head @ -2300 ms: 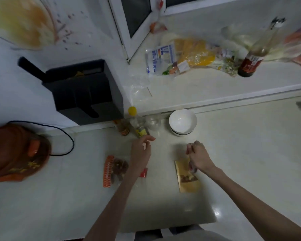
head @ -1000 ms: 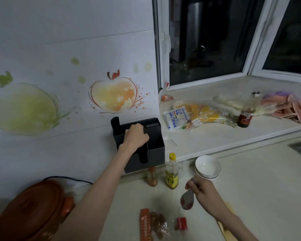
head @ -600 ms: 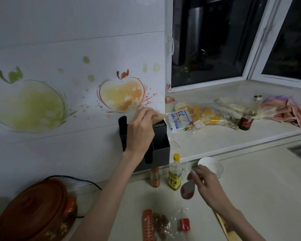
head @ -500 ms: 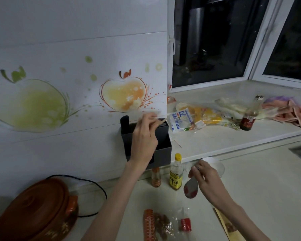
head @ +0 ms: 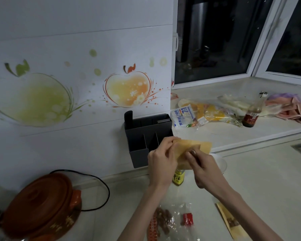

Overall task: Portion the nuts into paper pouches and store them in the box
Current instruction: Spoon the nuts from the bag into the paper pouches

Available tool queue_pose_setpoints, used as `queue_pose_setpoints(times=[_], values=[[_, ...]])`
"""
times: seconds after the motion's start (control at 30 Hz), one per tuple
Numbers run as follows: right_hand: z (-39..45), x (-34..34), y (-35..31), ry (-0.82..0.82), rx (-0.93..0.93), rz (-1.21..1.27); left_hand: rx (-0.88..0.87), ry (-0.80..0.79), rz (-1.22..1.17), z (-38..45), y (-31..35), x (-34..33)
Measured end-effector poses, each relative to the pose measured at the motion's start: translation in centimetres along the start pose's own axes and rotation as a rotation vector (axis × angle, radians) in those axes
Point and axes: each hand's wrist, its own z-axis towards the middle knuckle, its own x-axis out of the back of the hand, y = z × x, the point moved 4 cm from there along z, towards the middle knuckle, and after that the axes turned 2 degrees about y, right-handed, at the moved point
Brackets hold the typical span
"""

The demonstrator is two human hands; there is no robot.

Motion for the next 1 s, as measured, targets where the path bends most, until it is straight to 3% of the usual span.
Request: queue_pose_setpoints(times=[0.1,0.2,0.3,0.57,0.83,1.0], values=[[0.1,-0.7,0.0,-0.051,-0.048,0.006,0.275,-0.066,-0.238,-0.3,-0.8,-1.0],[-0.1,-0.8,0.2,-0.033,-0.103,0.013,0.572,-0.229,-0.555,-1.3,-2.1,-2.1],[-0.3,-0.5,0.5,-0.018,-0.135,0.022,0.662,-0.351,-0.727,-2.6,-2.7,-2.5],[-0.1,-0.4,0.8,-0.049,-0.12,-0.024,0.552,-0.463,-0.644,-3.2,-3.1,-2.1],[0.0,0.0,1.1,-0.068,-0.024,-0.074,0.381,-0.501,-0.399,-2.5,-2.3,-1.6],[0.1,0.2,1.8,-0.069,-0.029,-0.088,0.372,-0.564,-0.375,-2.1,-1.8,-1.6]])
